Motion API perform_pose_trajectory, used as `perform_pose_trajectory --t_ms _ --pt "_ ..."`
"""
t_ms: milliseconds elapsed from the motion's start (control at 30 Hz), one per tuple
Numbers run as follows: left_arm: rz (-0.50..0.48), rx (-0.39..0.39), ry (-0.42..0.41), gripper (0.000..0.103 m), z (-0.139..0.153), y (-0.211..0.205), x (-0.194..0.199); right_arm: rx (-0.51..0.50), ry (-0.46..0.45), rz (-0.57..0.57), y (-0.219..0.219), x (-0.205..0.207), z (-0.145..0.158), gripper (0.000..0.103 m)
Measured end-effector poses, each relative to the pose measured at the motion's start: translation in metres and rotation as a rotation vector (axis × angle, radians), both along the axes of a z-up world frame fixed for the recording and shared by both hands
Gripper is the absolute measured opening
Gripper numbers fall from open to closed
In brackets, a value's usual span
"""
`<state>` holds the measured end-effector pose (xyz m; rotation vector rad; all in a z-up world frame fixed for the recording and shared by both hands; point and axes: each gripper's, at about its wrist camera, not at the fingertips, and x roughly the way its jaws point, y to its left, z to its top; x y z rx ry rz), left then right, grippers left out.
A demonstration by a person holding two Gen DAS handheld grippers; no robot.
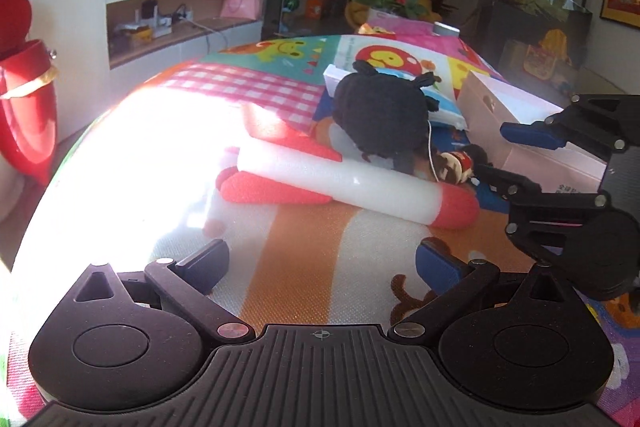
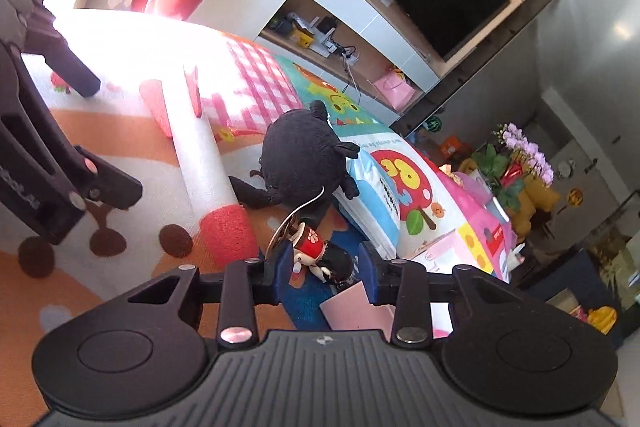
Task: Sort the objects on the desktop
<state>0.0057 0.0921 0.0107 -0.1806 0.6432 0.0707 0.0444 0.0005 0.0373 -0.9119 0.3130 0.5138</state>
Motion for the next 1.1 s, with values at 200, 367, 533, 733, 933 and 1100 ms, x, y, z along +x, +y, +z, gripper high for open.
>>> perform_pose_trajectory --t_ms 200,367,533,733,933,1100 --pt "0.001 -0.020 -0.007 0.103 0.000 0.002 -0.002 -0.129 0.003 0.046 0.018 0.024 -0.022 0.035" --pt "0.000 -0.019 -0.005 0.103 -0.001 0.002 -0.001 -0.155 0.004 0.055 0.022 0.036 -0.028 0.033" --pt "0.000 -0.018 -0.004 0.103 0.000 0.002 -0.001 -0.108 0.027 0.047 0.017 0.024 -0.024 0.004" --pt "0.000 0.015 0.009 0.103 -0.002 -0.003 0.002 -0.007 0.118 0.027 -0.001 0.006 -0.007 0.004" --pt "0.000 0.011 0.008 0.103 -0.002 -0.003 0.002 0.210 0.231 -0.047 -0.013 0.025 0.013 0.010" --pt "0.000 0.005 0.005 0.103 -0.001 -0.003 0.002 0.262 0.216 -0.088 0.000 0.047 0.017 0.012"
